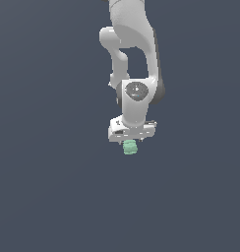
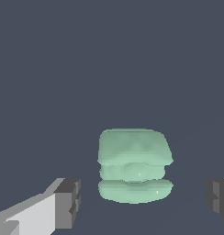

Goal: Pick up the object and move it to a goal position.

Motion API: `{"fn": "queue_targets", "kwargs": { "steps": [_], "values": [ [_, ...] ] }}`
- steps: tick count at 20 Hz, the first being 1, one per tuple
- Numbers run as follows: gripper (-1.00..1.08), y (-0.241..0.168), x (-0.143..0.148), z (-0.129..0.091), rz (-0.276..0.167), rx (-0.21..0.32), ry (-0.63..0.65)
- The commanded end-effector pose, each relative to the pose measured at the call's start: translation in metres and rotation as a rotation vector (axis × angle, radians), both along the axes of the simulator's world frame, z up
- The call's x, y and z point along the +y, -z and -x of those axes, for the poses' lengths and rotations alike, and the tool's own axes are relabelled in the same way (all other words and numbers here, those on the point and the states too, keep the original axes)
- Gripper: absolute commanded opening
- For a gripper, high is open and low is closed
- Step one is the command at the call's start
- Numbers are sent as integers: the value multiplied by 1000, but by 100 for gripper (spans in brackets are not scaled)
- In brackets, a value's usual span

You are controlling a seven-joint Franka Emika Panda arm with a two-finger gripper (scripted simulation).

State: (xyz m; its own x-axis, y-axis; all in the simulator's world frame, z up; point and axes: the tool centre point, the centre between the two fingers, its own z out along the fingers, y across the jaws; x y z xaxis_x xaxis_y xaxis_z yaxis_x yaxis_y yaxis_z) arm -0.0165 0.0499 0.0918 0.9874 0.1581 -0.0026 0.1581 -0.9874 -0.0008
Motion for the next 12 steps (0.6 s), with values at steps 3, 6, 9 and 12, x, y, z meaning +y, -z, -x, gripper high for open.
{"fn": "queue_targets", "kwargs": {
  "steps": [3, 6, 9, 12],
  "values": [
    [100, 3, 0, 0, 0, -1, 0],
    [100, 12, 0, 0, 0, -1, 0],
    [100, 27, 0, 1, 0, -2, -2],
    [100, 41, 0, 1, 0, -2, -3]
  ]
}}
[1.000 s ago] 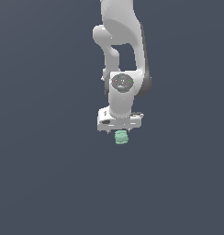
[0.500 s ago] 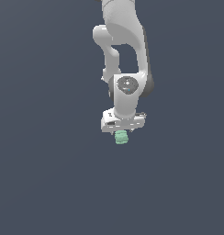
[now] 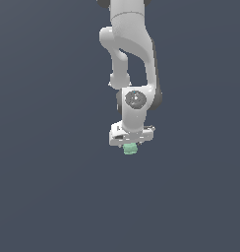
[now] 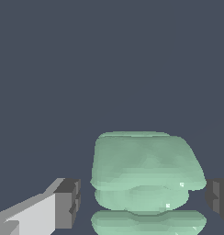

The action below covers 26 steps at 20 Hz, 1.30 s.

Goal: Pick up the object and move it to a goal position.

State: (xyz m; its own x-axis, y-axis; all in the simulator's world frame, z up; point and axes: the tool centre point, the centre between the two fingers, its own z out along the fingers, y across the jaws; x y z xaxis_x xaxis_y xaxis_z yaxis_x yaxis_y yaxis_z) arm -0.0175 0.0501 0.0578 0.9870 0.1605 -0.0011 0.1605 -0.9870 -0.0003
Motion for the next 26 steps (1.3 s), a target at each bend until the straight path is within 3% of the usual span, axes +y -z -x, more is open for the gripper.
{"fn": "queue_targets", "kwargs": {
  "steps": [1, 6, 7, 19, 26],
  "values": [
    [100, 10, 0, 0, 0, -1, -1],
    [100, 17, 0, -1, 0, -1, -1],
    [-100, 17, 0, -1, 0, -1, -1],
    [-100, 15, -1, -1, 0, -2, -1],
    [-100, 1, -18, 8, 0, -2, -1]
  ]
}}
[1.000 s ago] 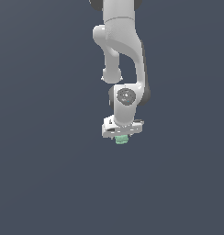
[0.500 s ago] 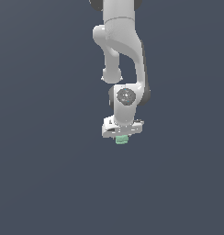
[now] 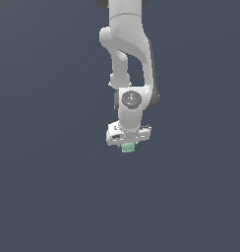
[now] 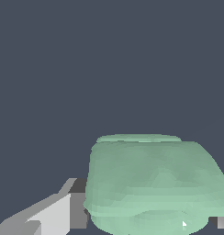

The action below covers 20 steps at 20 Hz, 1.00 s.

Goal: Pick up the object and move it to a goal position.

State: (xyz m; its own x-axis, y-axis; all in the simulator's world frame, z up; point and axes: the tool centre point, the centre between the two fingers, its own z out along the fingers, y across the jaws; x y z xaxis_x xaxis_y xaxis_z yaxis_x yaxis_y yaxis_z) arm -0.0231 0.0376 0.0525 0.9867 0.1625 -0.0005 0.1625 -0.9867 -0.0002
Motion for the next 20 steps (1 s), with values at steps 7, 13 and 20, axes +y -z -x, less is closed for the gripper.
{"fn": "queue_targets", "kwargs": {
  "steps": [7, 13, 20],
  "values": [
    [-100, -38, -46, 22, 0, -1, 1],
    [-100, -83, -100, 46, -1, -1, 1],
    [-100, -136, -162, 74, -3, -1, 1]
  ]
}}
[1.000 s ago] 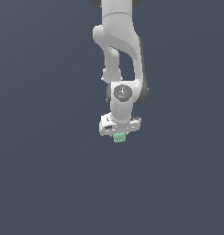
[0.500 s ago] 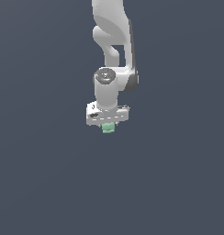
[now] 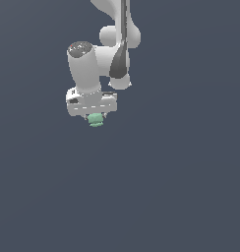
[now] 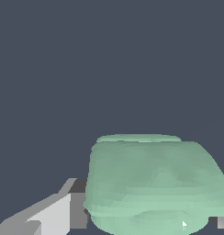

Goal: Pick up the object and move it to a goal position.

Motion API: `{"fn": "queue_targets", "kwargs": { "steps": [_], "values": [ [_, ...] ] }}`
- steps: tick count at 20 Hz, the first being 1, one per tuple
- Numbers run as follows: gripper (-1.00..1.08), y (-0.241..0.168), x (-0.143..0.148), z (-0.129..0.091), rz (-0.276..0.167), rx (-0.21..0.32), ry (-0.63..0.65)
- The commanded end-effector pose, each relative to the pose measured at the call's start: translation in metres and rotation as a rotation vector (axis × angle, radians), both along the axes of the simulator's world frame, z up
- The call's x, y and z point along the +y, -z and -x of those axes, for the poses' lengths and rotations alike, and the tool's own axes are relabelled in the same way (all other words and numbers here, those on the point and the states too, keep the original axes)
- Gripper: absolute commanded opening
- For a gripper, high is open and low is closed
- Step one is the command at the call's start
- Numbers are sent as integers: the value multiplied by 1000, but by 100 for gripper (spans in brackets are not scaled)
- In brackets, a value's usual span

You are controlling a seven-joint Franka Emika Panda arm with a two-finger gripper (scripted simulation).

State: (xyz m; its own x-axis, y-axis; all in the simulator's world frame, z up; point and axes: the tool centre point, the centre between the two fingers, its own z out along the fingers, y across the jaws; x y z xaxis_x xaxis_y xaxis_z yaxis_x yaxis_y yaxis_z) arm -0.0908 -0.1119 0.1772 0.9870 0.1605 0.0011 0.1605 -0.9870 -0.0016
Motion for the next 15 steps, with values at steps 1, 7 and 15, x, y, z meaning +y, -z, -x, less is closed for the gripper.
{"fn": "queue_targets", "kwargs": {
  "steps": [1, 7, 15],
  "values": [
    [-100, -18, -21, 10, -1, 0, -1],
    [-100, -51, -61, 26, -1, 0, -1],
    [-100, -68, -81, 32, 1, 1, -1]
  ]
}}
